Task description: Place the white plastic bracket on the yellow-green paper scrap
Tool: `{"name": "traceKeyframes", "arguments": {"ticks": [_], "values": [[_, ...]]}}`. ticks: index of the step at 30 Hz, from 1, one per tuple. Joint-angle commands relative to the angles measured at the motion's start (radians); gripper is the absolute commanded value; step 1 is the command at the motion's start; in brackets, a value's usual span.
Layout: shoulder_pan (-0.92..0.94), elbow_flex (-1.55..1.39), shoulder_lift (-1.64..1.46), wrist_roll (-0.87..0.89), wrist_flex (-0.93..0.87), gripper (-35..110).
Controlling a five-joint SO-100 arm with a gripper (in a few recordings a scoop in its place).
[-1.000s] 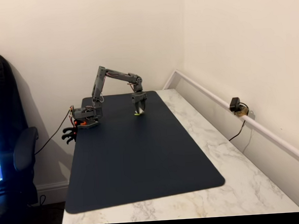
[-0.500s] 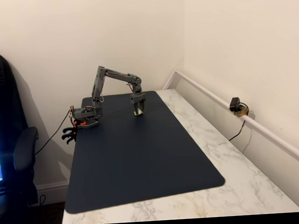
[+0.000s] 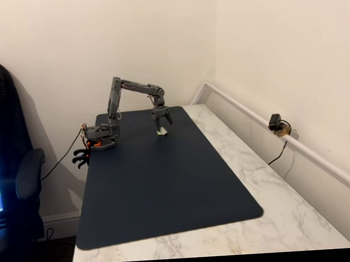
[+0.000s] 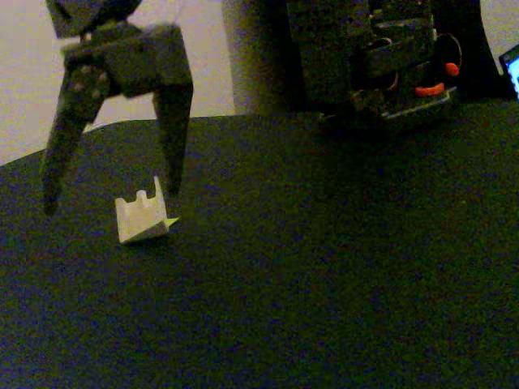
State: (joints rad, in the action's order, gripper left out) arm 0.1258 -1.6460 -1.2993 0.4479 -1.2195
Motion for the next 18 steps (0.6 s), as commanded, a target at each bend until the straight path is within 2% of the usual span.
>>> {"name": "traceKeyframes", "arguments": {"ticks": [1, 4, 5, 18], "values": [[0.009, -0.018, -0.164, 0.032, -0.057, 43], [-0.005, -0.046, -0.264, 0.058, -0.084, 3], [-0.012, -0.060, -0.296, 0.061, -0.087, 0], [-0.054, -0.255, -0.696, 0.028, -0.066, 0]]}}
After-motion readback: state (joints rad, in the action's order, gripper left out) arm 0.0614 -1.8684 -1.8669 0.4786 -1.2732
